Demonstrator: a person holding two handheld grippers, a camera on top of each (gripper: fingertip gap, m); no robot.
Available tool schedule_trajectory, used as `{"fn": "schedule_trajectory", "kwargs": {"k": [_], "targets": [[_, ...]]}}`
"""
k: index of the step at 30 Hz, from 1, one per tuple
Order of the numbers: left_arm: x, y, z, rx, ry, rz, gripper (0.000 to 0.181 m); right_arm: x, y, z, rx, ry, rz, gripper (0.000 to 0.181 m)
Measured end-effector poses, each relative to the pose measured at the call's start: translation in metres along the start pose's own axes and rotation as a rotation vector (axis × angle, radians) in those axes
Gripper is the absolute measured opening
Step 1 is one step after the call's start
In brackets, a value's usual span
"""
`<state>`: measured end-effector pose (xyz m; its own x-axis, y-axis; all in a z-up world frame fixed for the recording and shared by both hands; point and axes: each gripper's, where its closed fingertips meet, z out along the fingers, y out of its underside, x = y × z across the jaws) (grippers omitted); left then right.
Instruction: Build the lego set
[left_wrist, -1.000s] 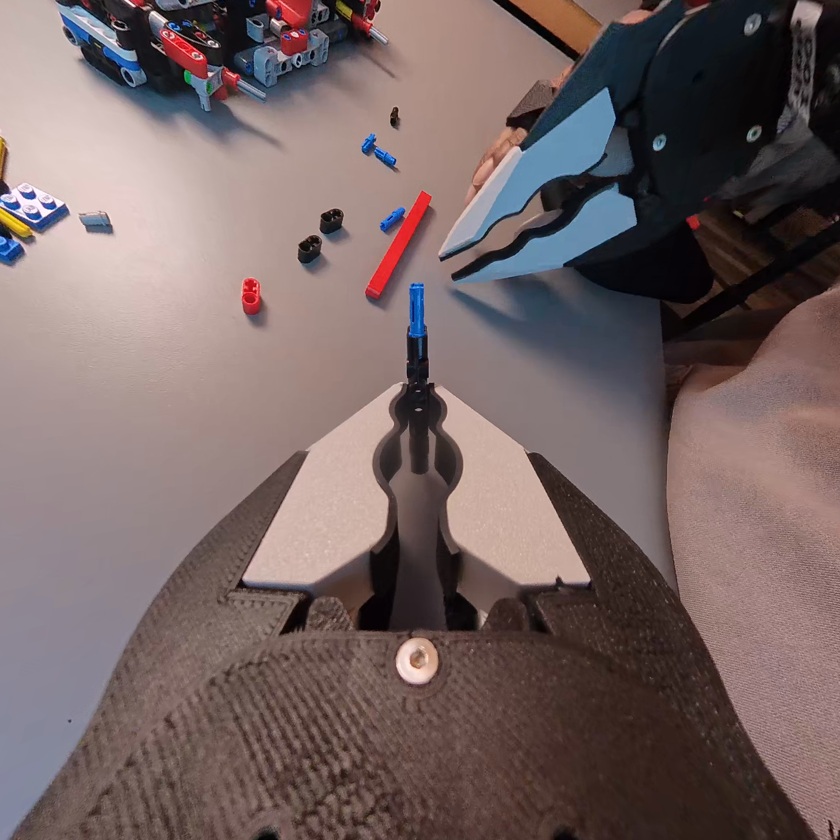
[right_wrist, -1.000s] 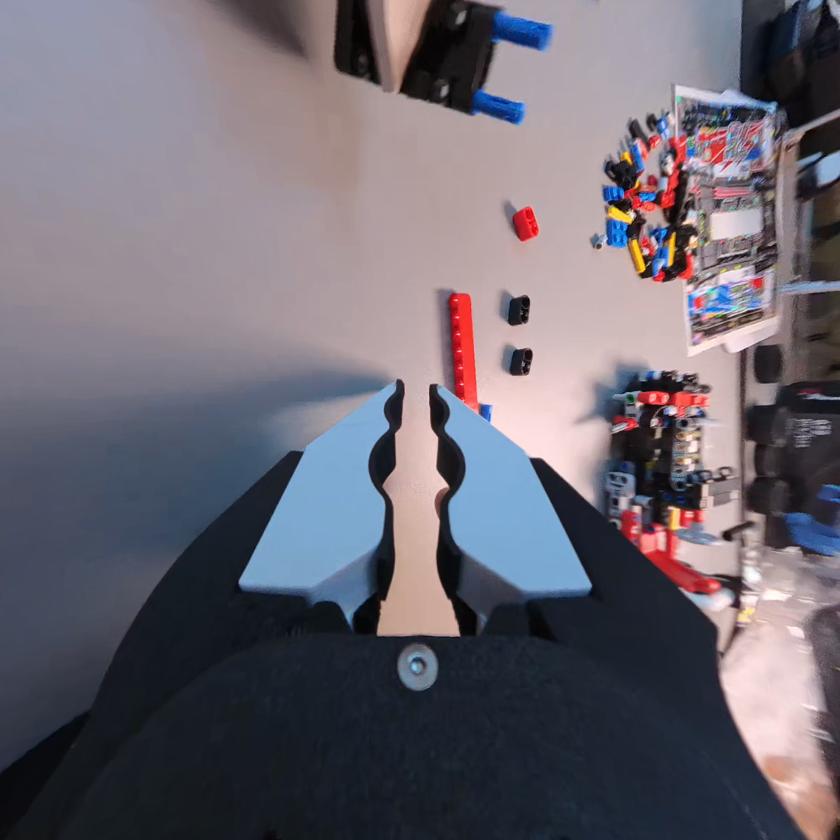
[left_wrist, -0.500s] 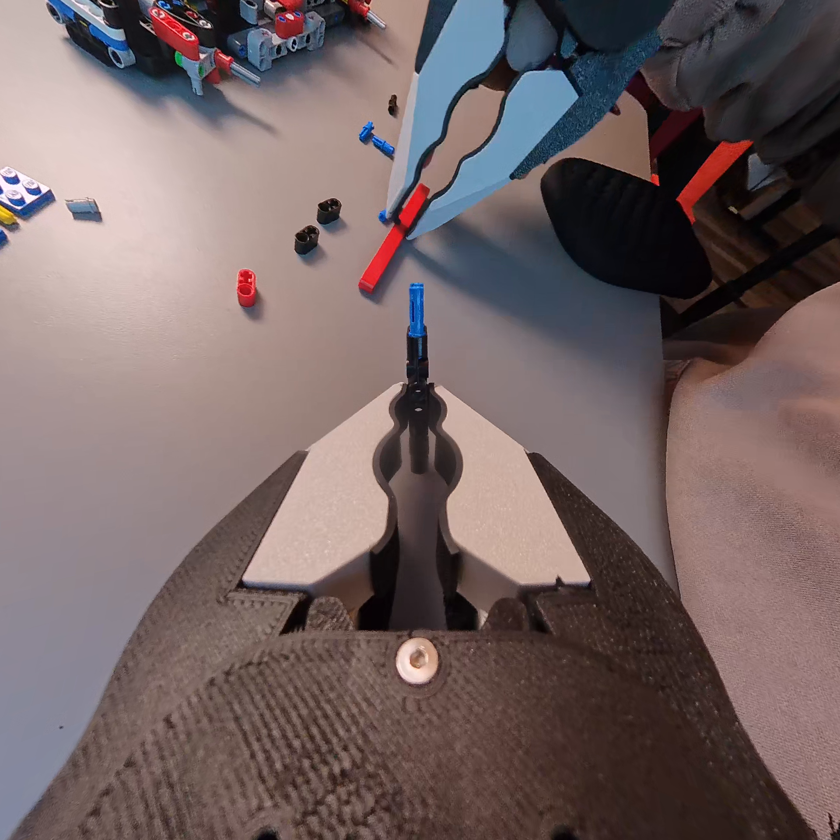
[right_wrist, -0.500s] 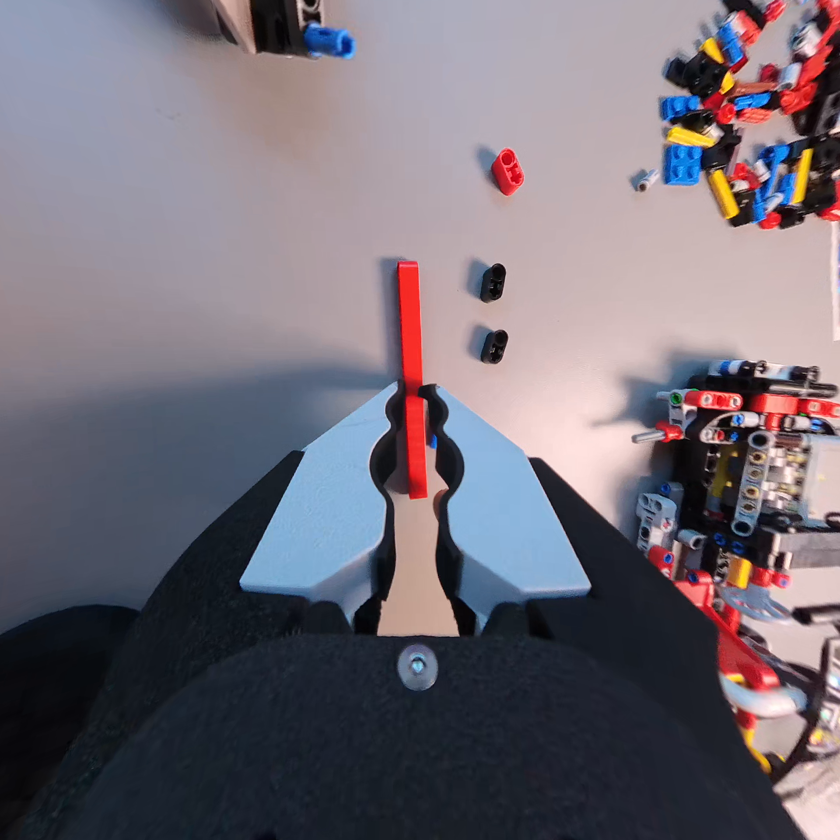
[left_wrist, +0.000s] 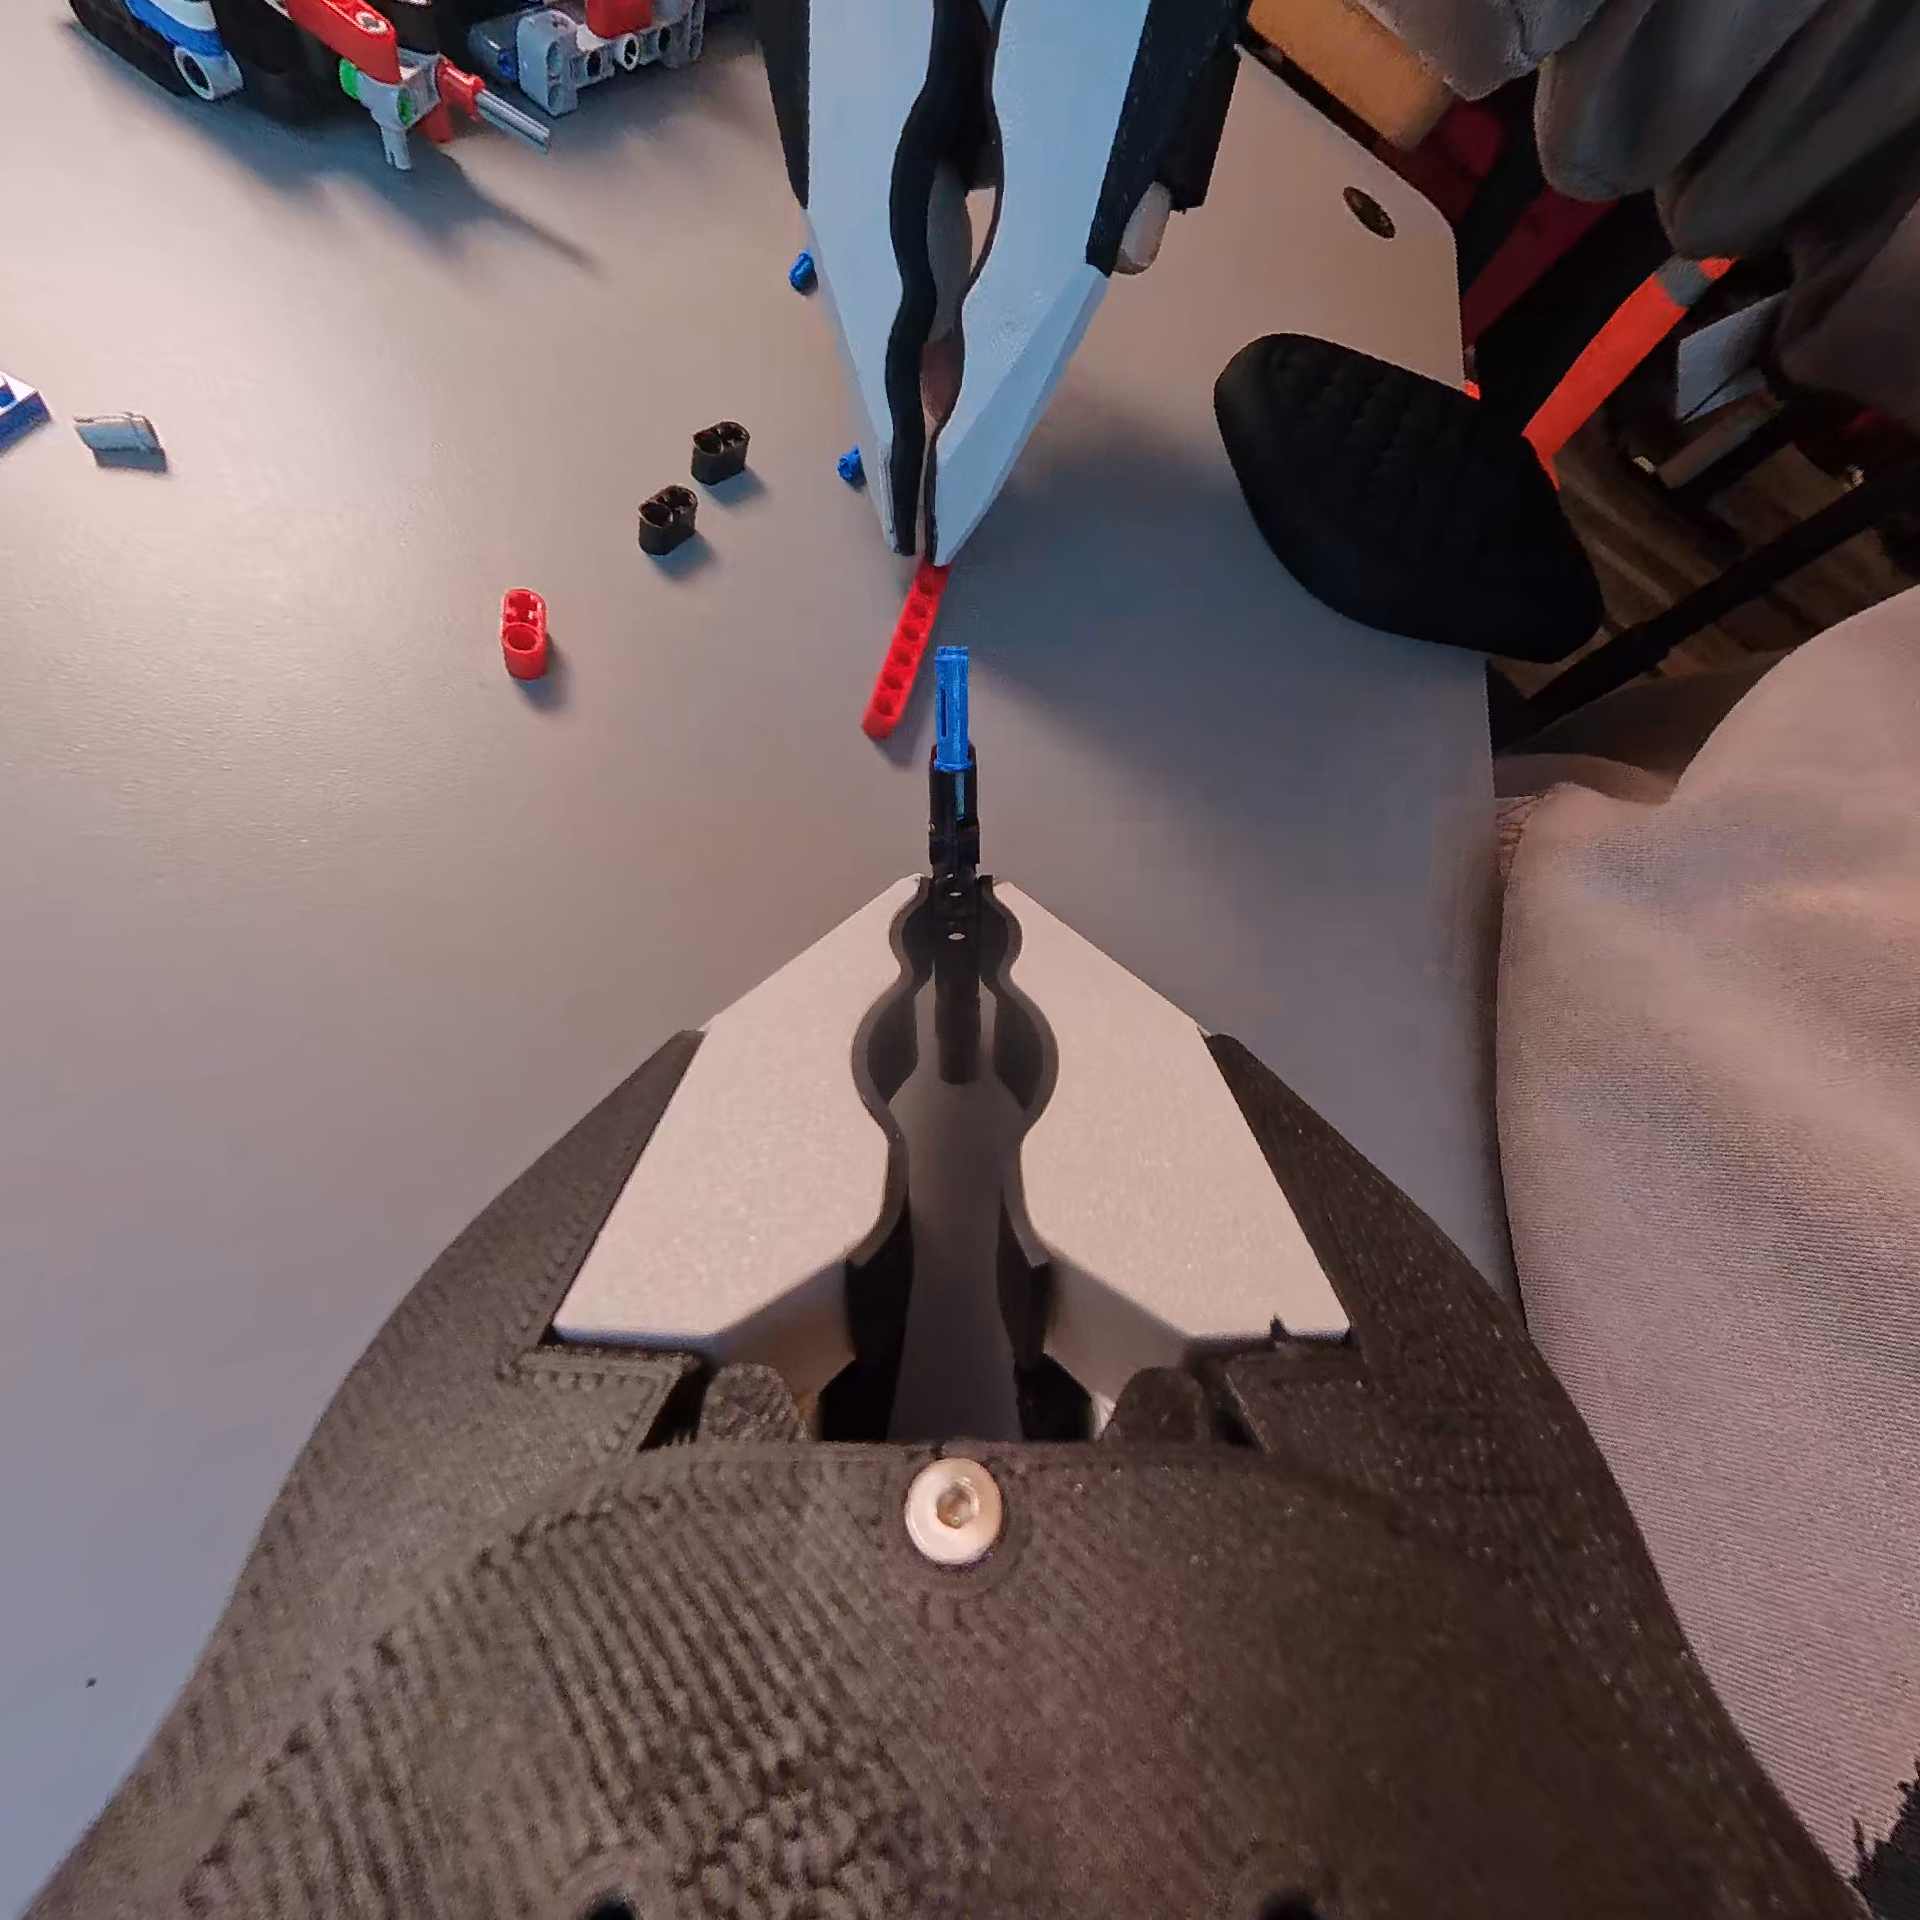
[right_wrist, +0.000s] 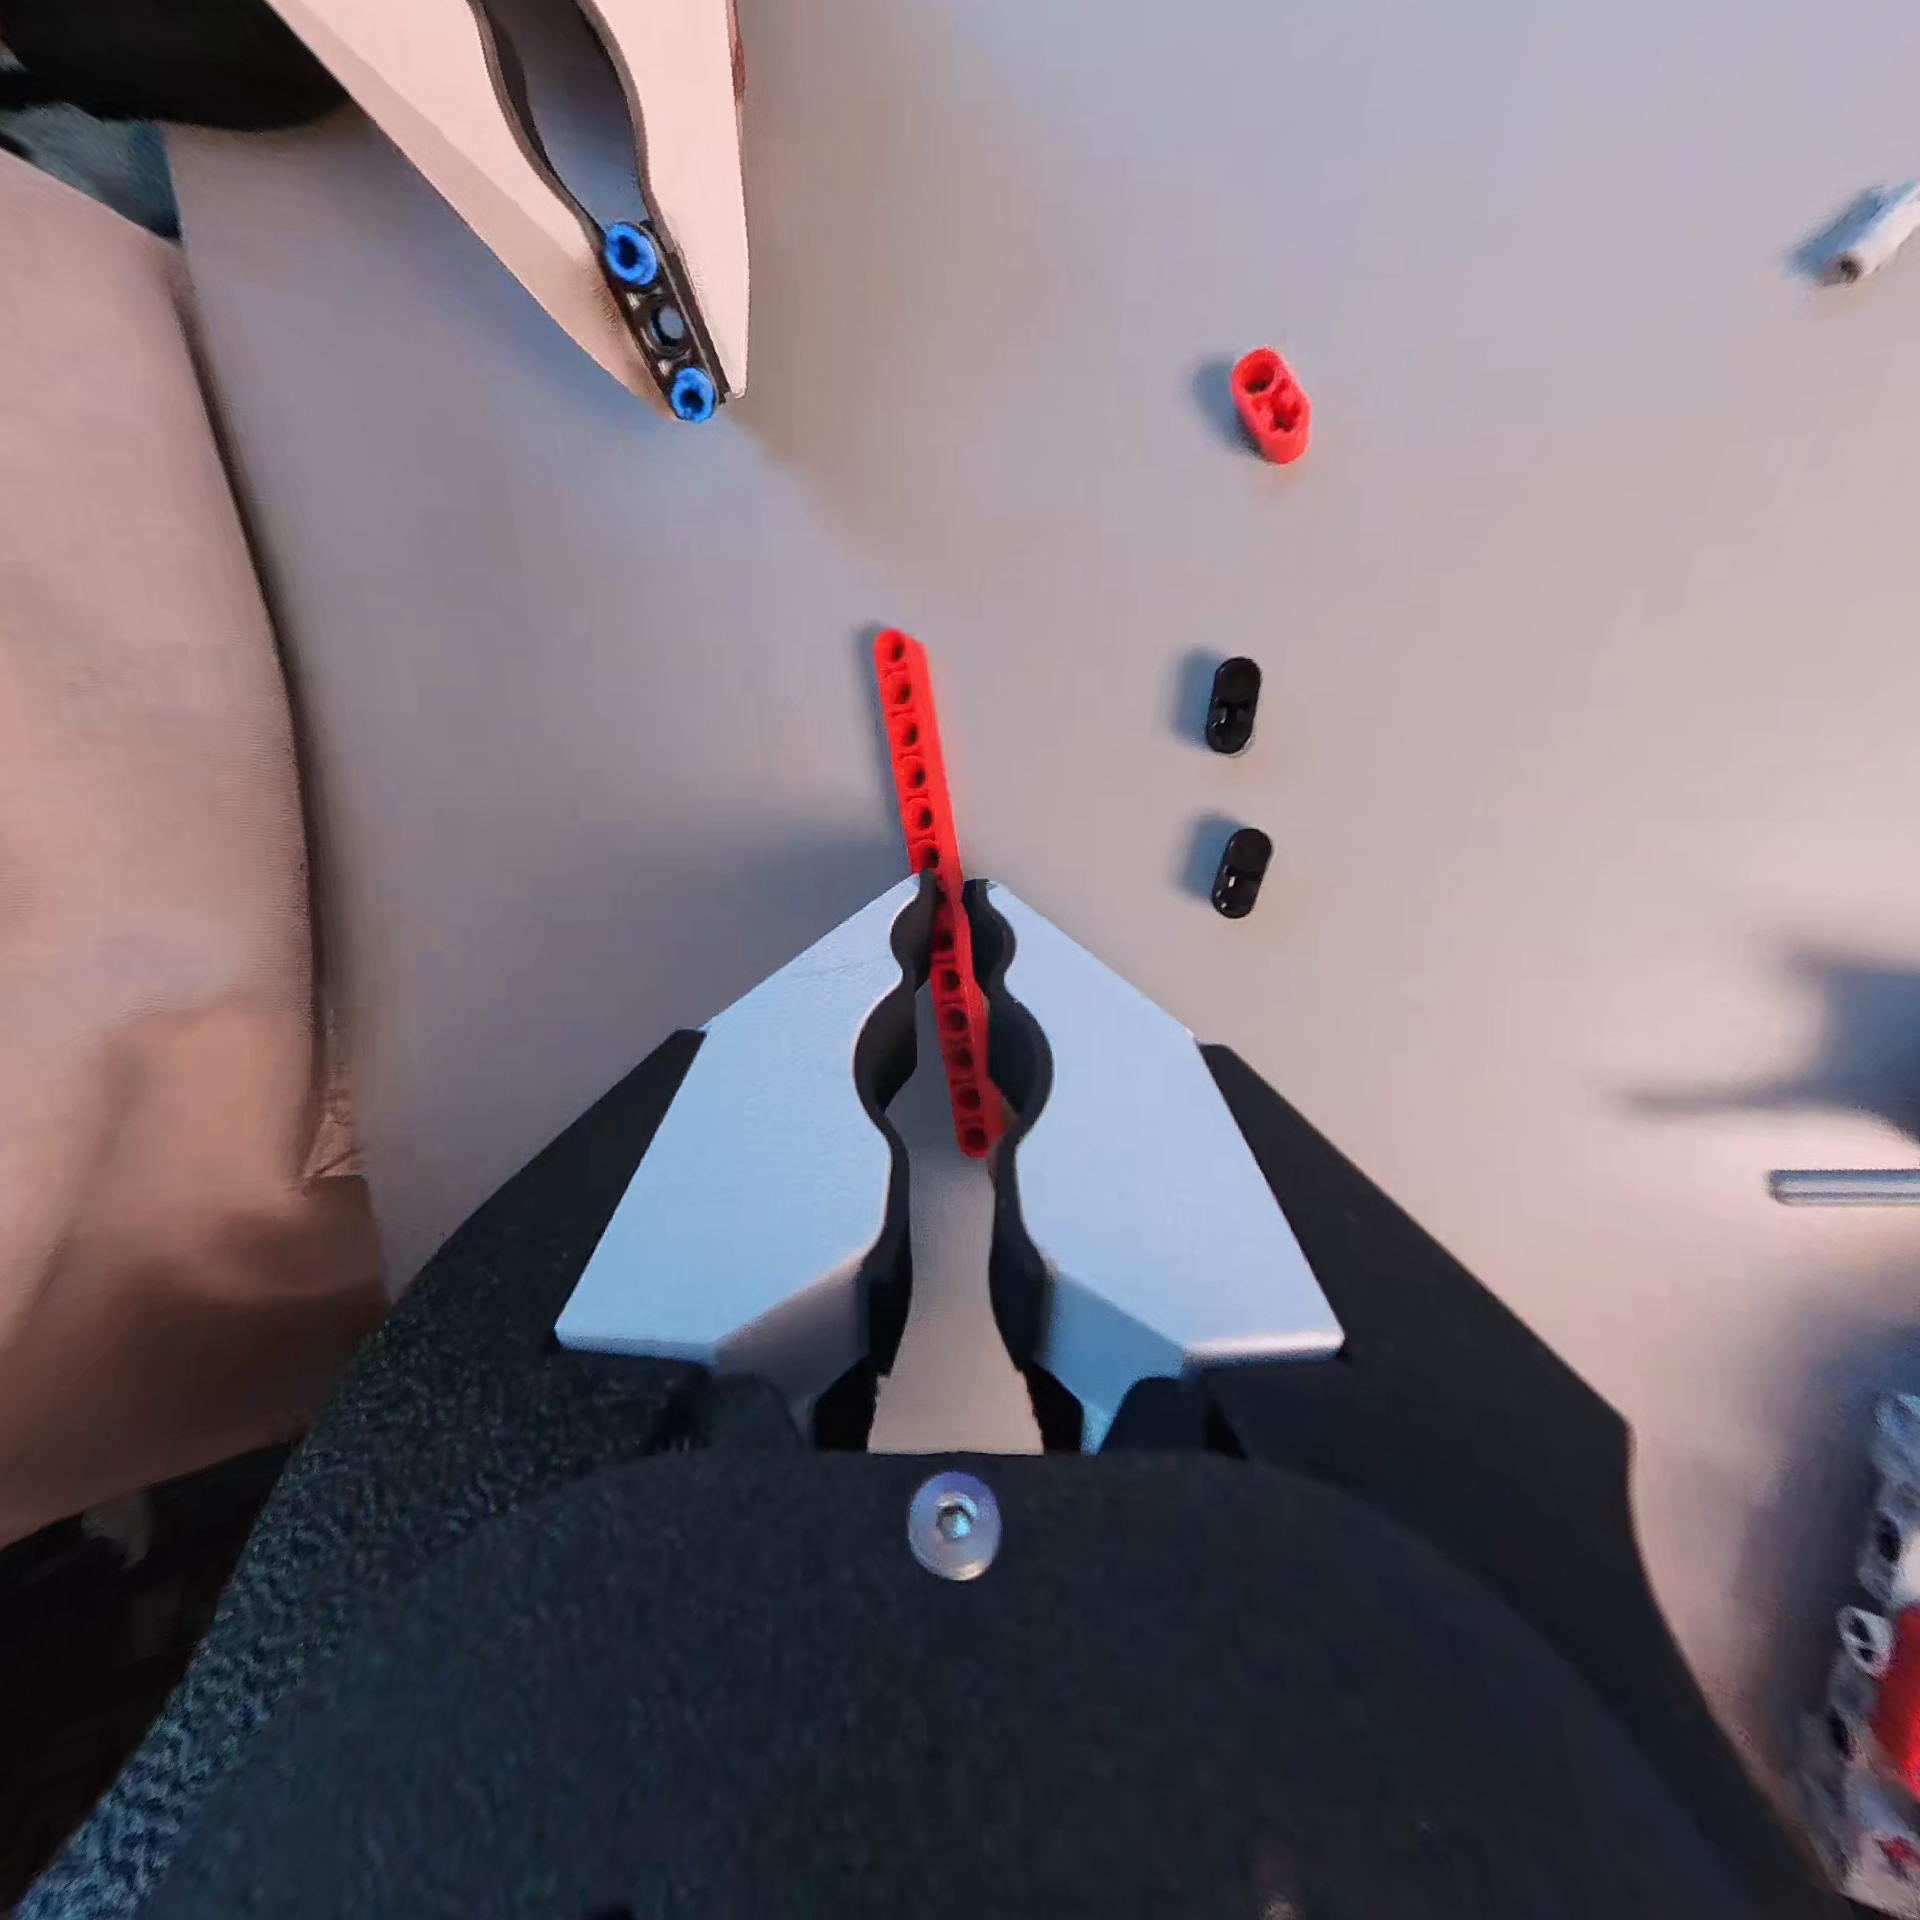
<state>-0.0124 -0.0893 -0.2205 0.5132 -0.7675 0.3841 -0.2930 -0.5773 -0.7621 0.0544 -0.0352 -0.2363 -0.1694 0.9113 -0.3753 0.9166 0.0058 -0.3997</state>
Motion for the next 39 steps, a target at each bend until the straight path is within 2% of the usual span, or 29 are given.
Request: {"fn": "schedule_trajectory", "kwargs": {"k": [4,9,14,22,25,30,33,36,39], "targets": [[0.001,0.000,0.000,0.002,0.011,-0.005,0.005,-0.004,-0.010,-0.006,0.069,0.125,-0.159,0.009],[0.001,0.000,0.002,0.001,0.015,-0.010,0.005,-0.005,-0.002,-0.003,0.003,0.283,-0.327,0.021],[0.002,-0.001,0.002,0.007,0.016,-0.009,0.005,-0.002,-0.004,0.010,-0.048,0.298,-0.375,0.024],[0.001,-0.002,0.000,0.014,0.005,-0.006,0.005,0.000,-0.005,0.012,-0.127,0.277,-0.356,0.022],[0.002,-0.001,0.002,0.006,0.006,0.000,0.005,0.002,-0.008,0.012,-0.123,0.303,-0.342,0.005],[0.004,-0.002,0.003,0.010,0.003,0.011,0.005,0.000,-0.008,0.013,-0.123,0.336,-0.381,0.004],[0.007,-0.005,0.002,0.025,0.009,0.027,0.005,-0.016,-0.017,0.010,-0.002,0.225,-0.292,0.004],[0.011,-0.009,0.001,0.037,0.009,0.049,0.005,-0.034,-0.047,-0.022,0.178,0.118,-0.223,0.004],[0.016,-0.015,0.000,0.065,0.032,0.062,0.005,-0.052,-0.069,-0.051,0.278,0.037,-0.213,0.004]]}}
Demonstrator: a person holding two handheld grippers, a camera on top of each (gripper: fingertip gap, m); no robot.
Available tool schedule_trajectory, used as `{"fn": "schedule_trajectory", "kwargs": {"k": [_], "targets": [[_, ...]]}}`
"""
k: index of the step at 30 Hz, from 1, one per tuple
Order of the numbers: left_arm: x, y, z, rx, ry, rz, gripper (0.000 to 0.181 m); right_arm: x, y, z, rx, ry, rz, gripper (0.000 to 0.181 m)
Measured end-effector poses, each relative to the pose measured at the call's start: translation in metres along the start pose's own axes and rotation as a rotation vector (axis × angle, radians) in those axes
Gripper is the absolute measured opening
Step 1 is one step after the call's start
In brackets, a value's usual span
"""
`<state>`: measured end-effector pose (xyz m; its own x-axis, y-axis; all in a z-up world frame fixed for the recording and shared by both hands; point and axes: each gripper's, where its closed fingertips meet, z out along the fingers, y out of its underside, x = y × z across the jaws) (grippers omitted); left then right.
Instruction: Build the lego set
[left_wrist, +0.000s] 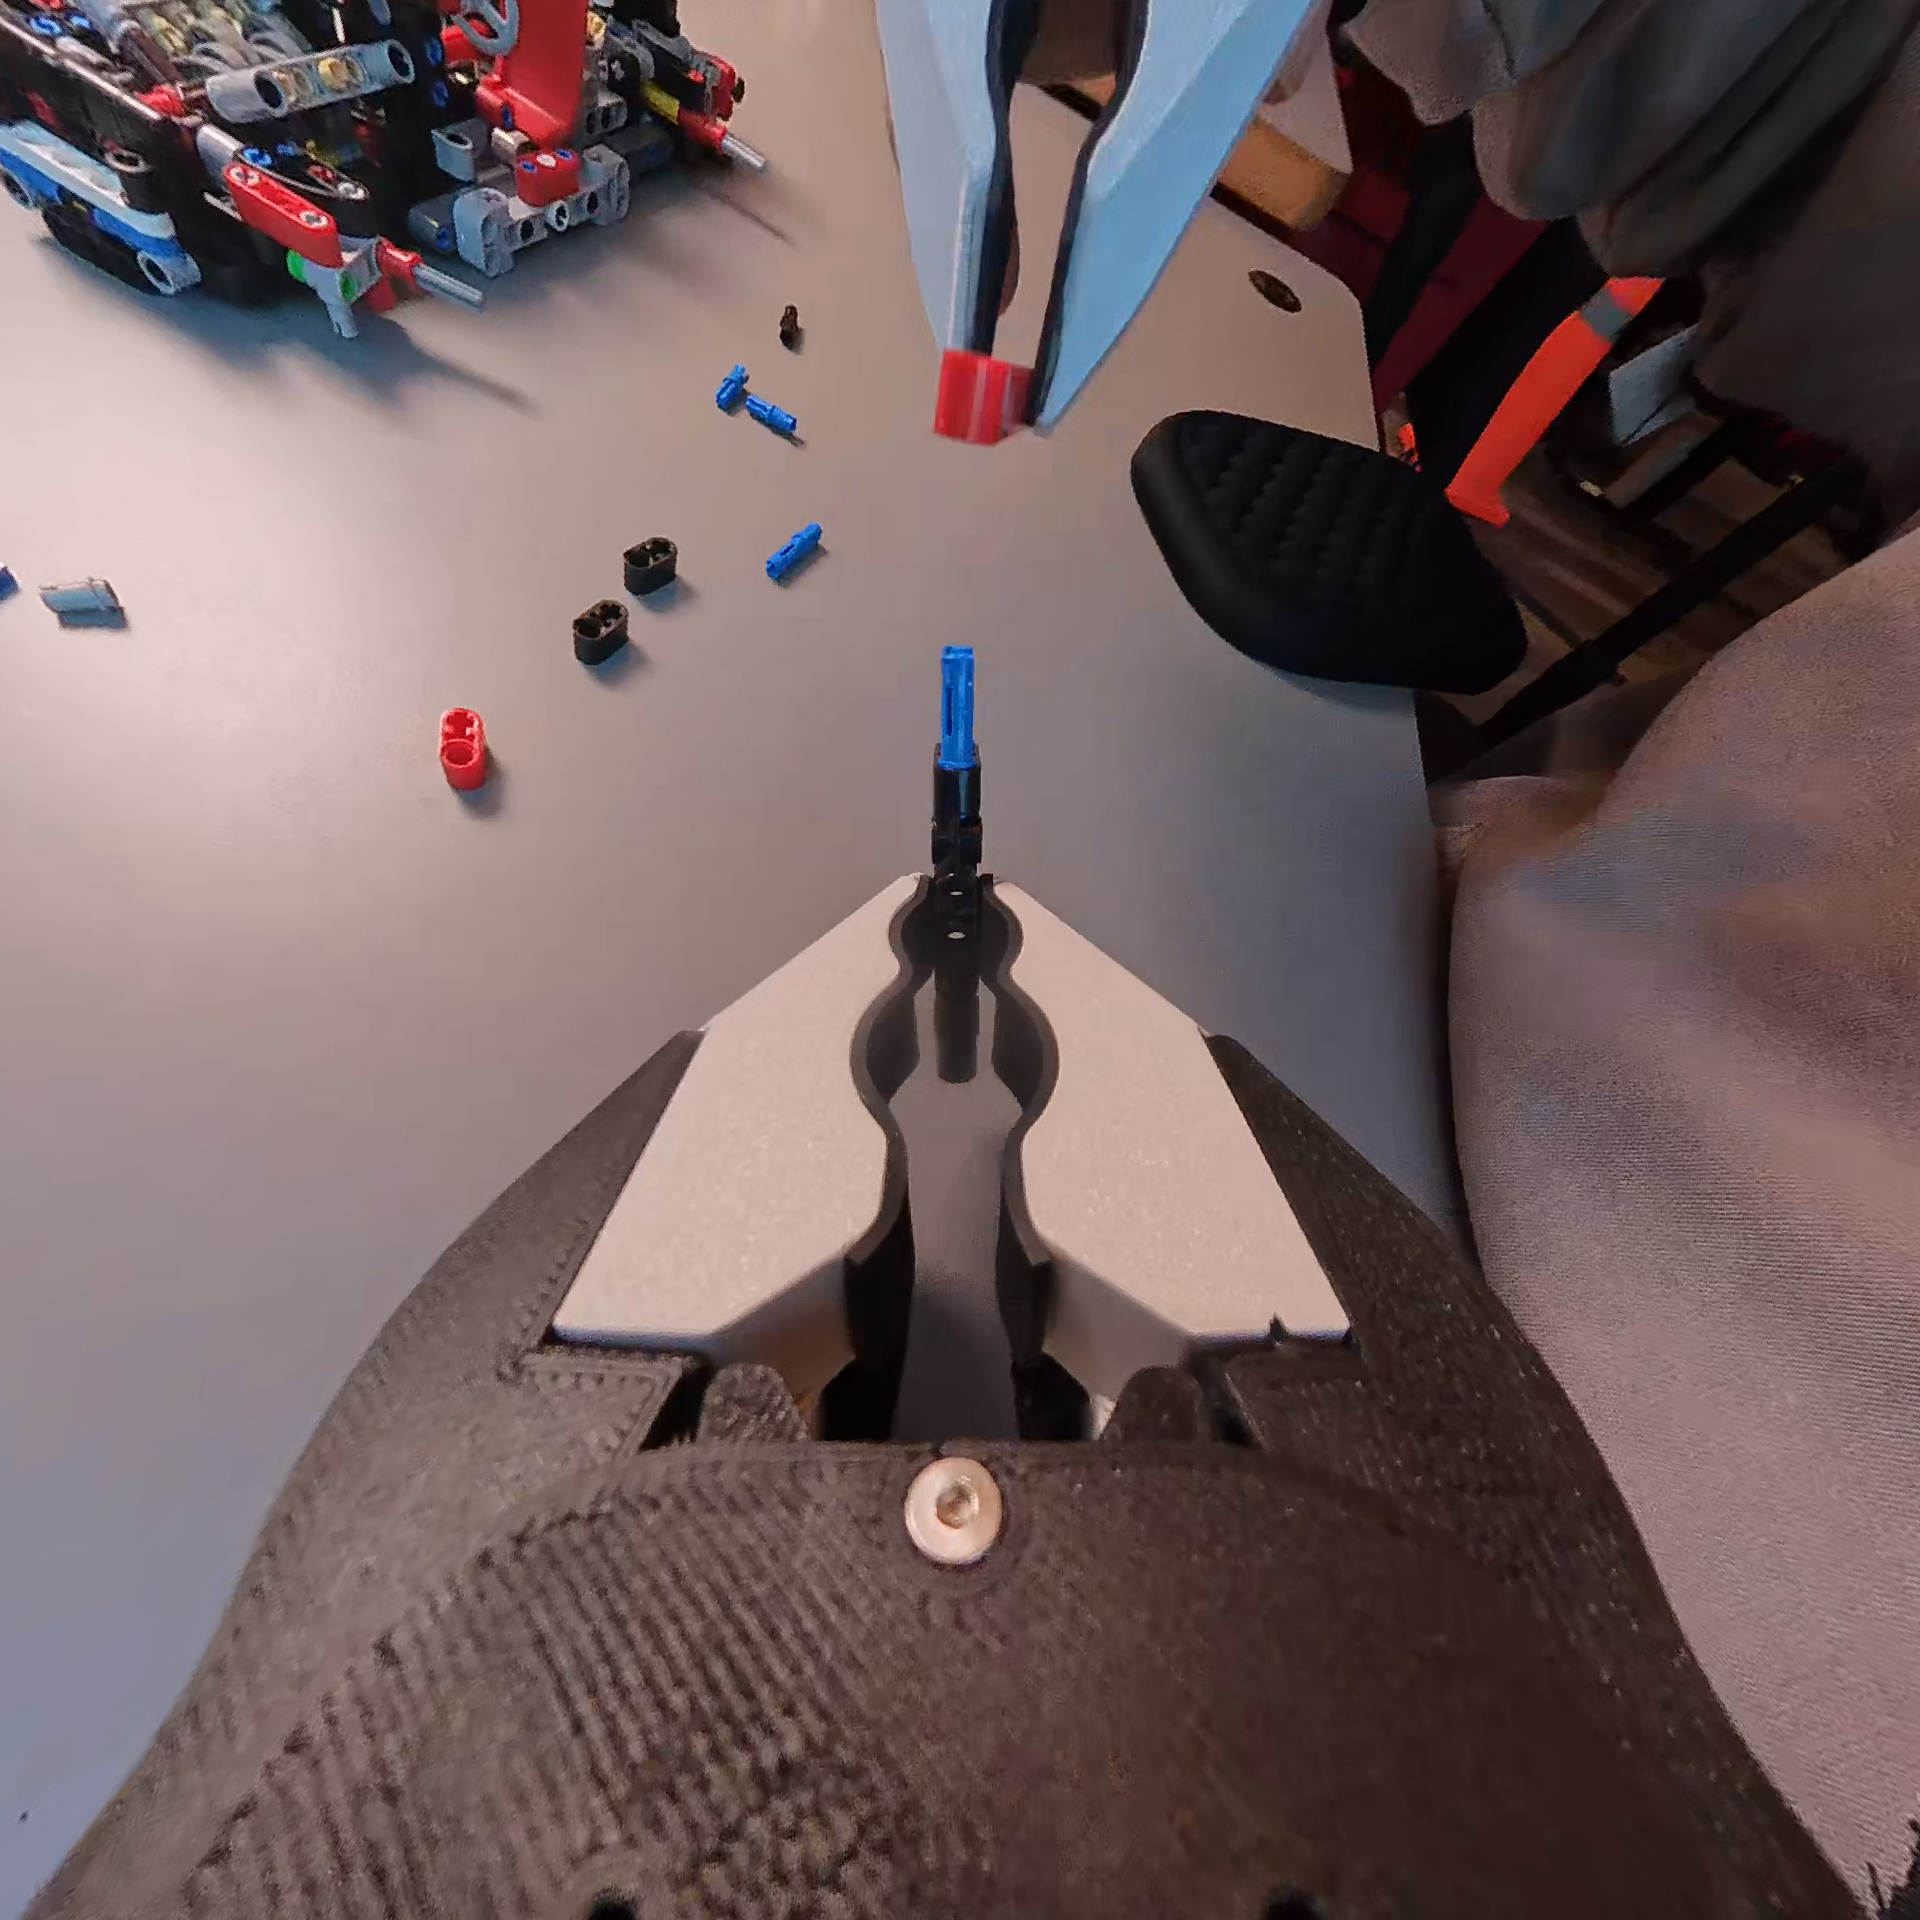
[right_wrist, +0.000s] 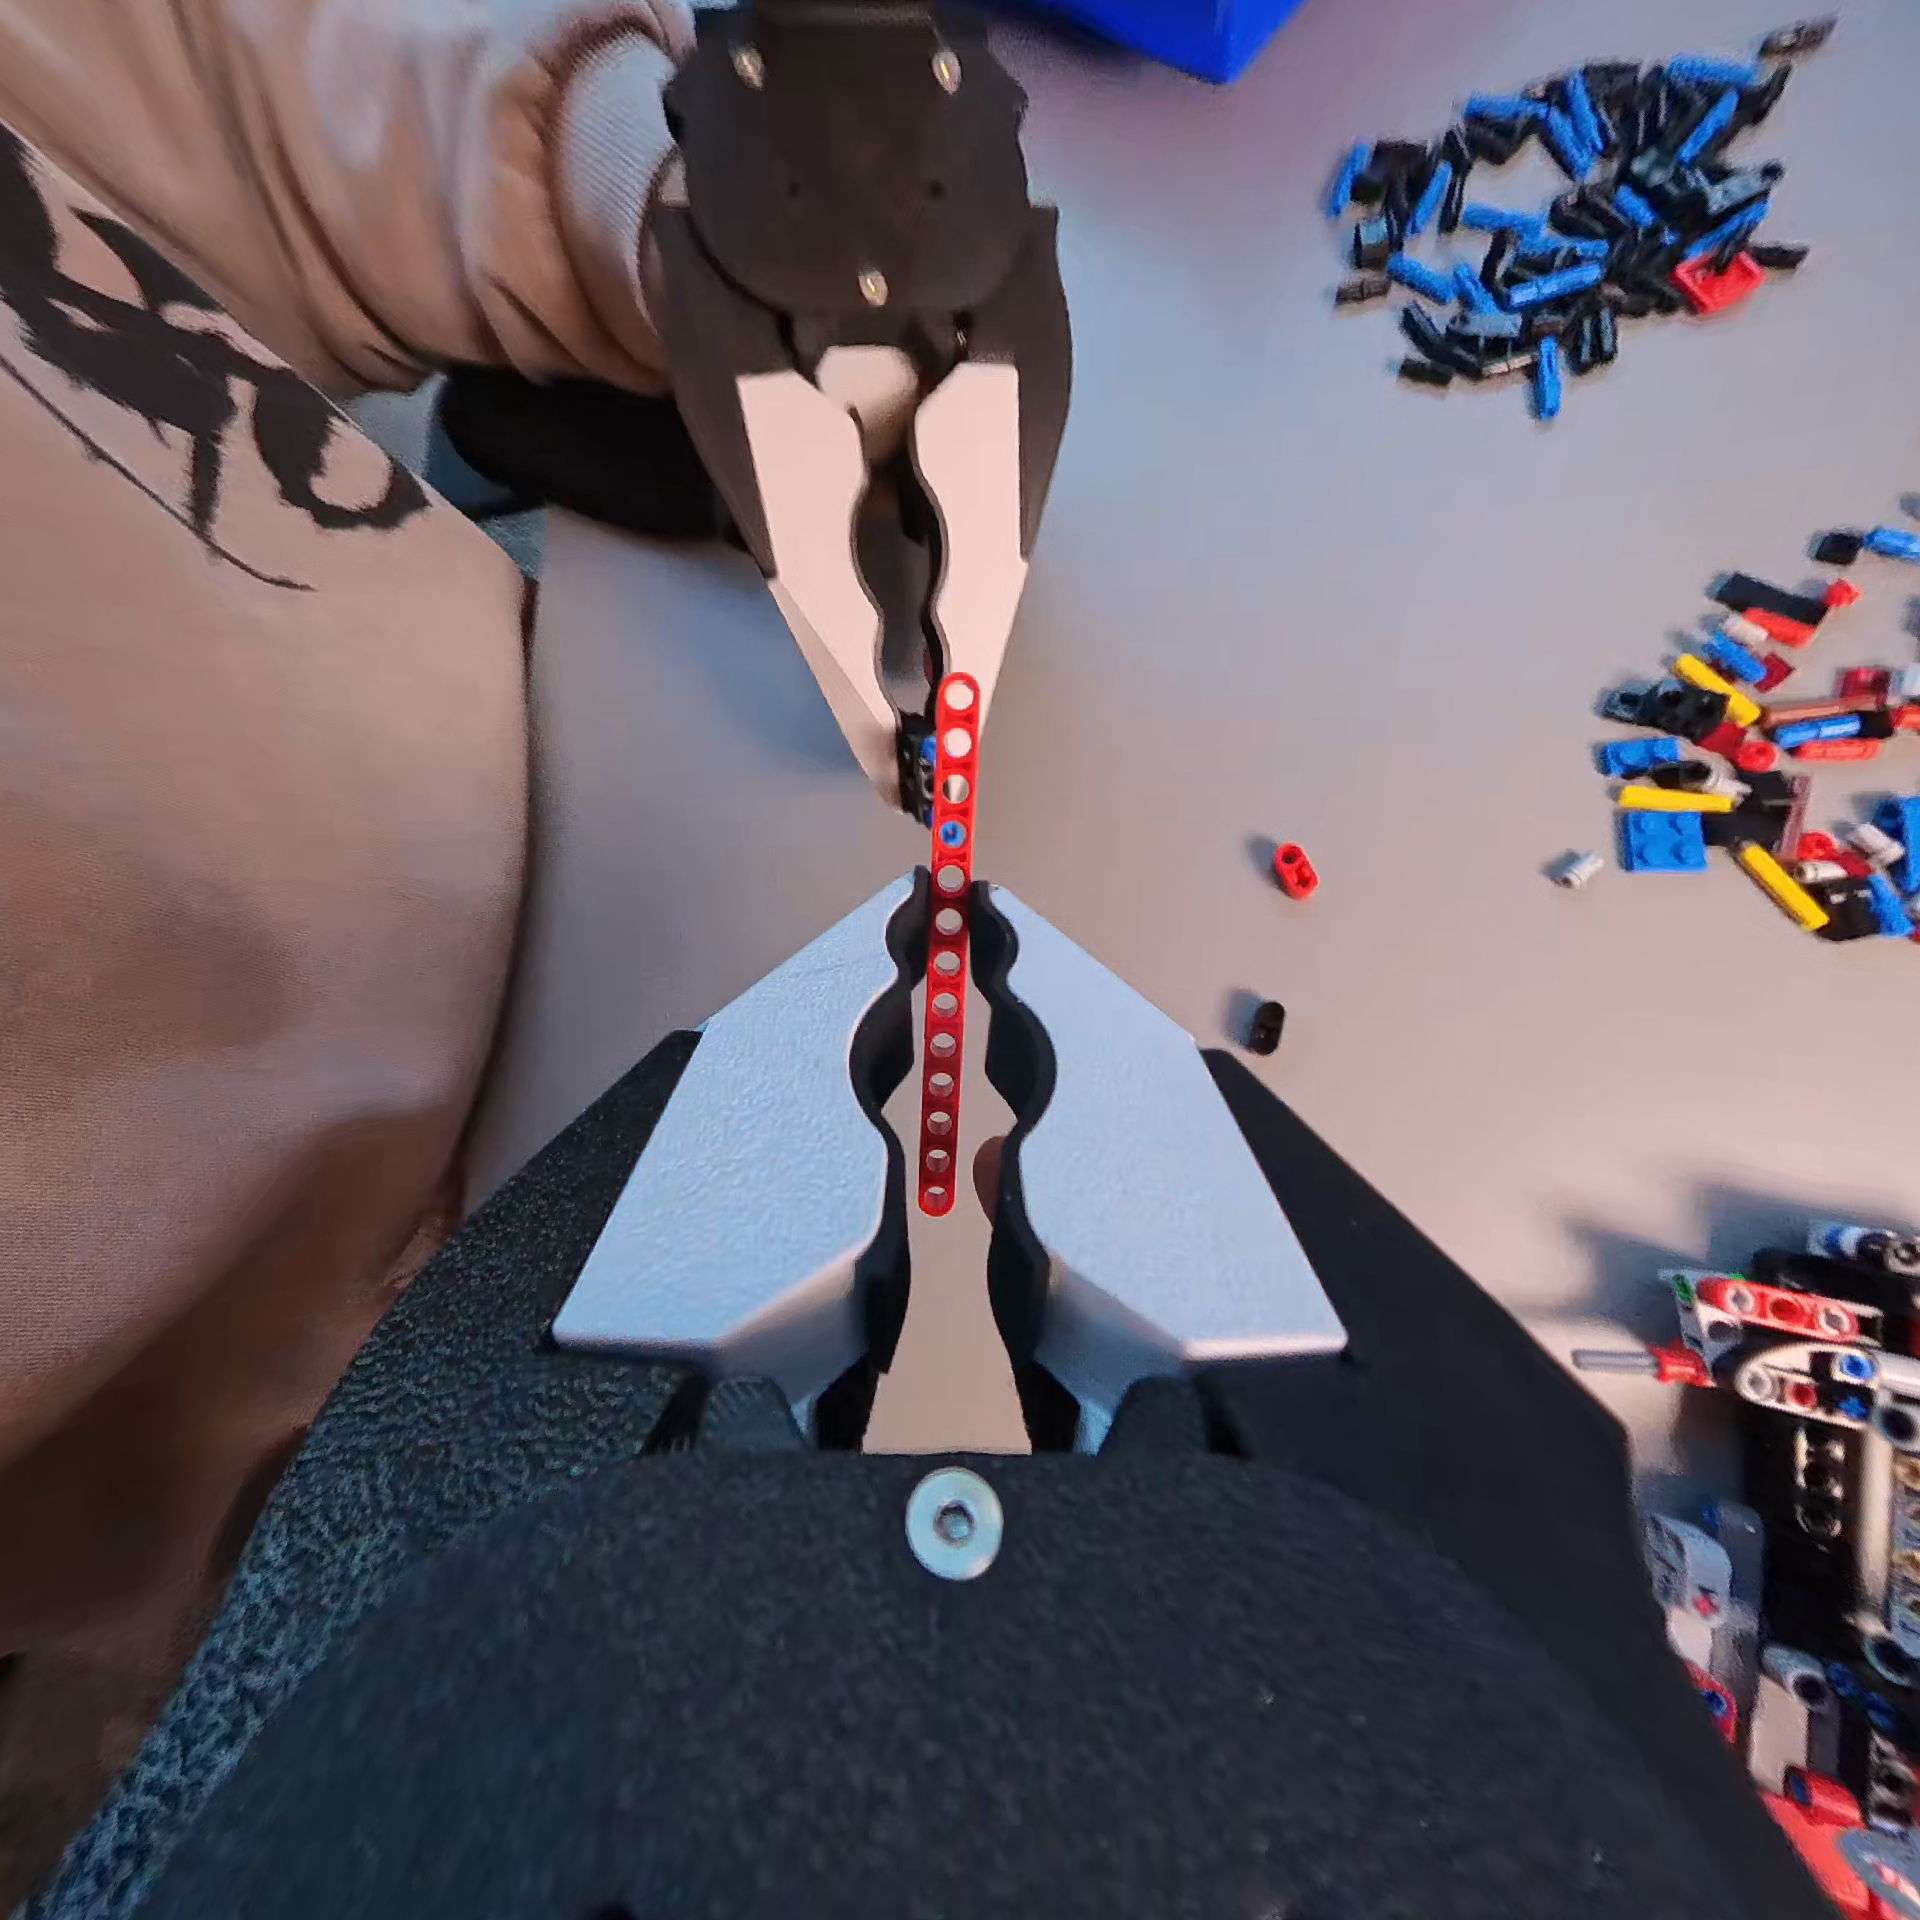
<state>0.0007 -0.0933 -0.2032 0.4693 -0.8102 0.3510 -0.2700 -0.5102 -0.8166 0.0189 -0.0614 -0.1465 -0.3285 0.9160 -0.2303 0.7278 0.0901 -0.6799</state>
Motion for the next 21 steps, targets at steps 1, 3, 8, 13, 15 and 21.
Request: {"fn": "schedule_trajectory", "kwargs": {"k": [1,3,8,13,15,21], "targets": [[0.002,-0.002,0.000,0.007,0.009,0.000,0.005,-0.004,-0.003,-0.001,0.008,-0.017,0.001,0.004],[0.005,-0.003,-0.001,0.017,0.035,-0.015,0.005,-0.011,0.000,0.007,0.011,-0.066,0.022,0.004],[0.008,0.000,-0.001,0.003,0.050,-0.016,0.005,-0.013,0.008,0.018,0.042,-0.103,0.069,0.004],[0.010,0.002,0.001,-0.011,0.063,-0.011,0.005,-0.014,0.016,0.025,0.020,-0.132,0.095,0.004],[0.011,0.002,0.002,-0.014,0.065,-0.011,0.005,-0.014,0.017,0.026,0.018,-0.139,0.099,0.004],[0.005,0.011,0.004,-0.060,0.038,-0.024,0.005,-0.010,0.025,0.028,-0.016,-0.111,0.098,0.004]]}}
